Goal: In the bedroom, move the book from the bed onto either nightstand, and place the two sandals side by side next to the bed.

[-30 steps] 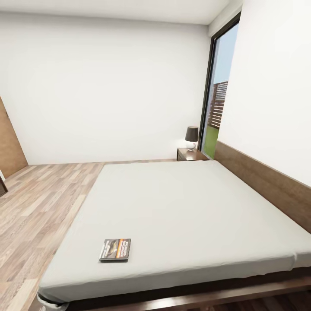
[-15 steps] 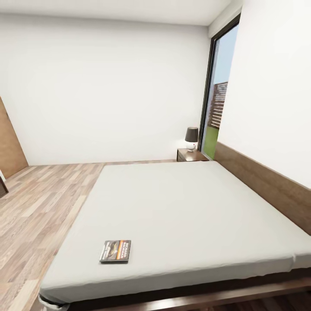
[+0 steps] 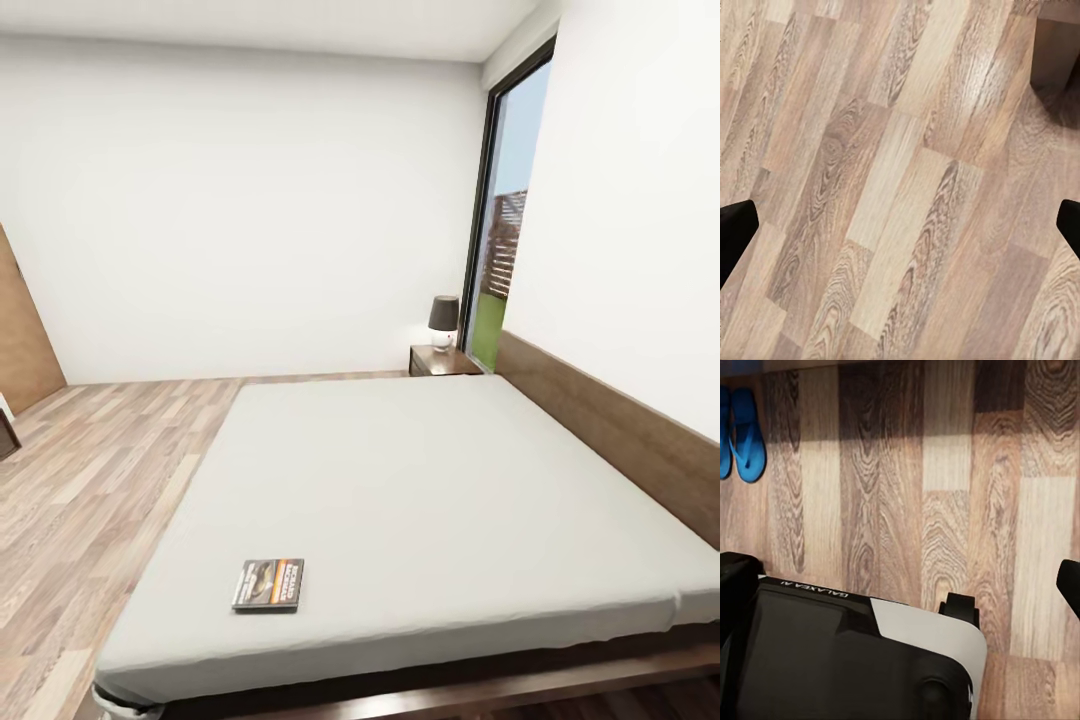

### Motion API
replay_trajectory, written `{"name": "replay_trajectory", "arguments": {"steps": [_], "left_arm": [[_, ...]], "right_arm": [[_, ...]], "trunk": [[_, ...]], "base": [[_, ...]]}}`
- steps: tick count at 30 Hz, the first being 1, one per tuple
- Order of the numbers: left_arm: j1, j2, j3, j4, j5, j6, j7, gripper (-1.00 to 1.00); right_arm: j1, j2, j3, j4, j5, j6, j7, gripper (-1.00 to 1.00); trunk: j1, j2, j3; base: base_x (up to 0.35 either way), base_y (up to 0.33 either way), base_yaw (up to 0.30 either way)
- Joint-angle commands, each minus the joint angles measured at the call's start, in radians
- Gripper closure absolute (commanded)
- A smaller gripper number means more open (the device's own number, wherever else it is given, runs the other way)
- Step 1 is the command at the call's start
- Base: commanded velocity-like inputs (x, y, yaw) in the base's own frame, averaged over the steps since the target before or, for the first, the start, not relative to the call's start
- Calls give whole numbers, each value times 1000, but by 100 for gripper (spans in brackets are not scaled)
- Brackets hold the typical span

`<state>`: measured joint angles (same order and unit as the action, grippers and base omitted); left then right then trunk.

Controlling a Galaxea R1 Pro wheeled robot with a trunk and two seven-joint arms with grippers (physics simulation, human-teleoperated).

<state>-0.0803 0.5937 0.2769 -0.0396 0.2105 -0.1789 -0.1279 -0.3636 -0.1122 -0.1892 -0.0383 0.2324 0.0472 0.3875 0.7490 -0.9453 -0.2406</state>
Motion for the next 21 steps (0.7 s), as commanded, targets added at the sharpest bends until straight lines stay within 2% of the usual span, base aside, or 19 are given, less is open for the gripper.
{"name": "replay_trajectory", "arguments": {"steps": [1, 21], "left_arm": [[-1, 0, 1, 2, 10, -2, -7, -100], [-1, 0, 1, 1, 10, -2, -7, -100]], "right_arm": [[0, 0, -9, -2, 8, 5, 4, -100], [12, -1, -9, 0, 7, 5, 2, -100]], "trunk": [[-4, 6, 2], [-80, 146, 65]], "base": [[0, 0, 0], [0, 0, 0]]}}
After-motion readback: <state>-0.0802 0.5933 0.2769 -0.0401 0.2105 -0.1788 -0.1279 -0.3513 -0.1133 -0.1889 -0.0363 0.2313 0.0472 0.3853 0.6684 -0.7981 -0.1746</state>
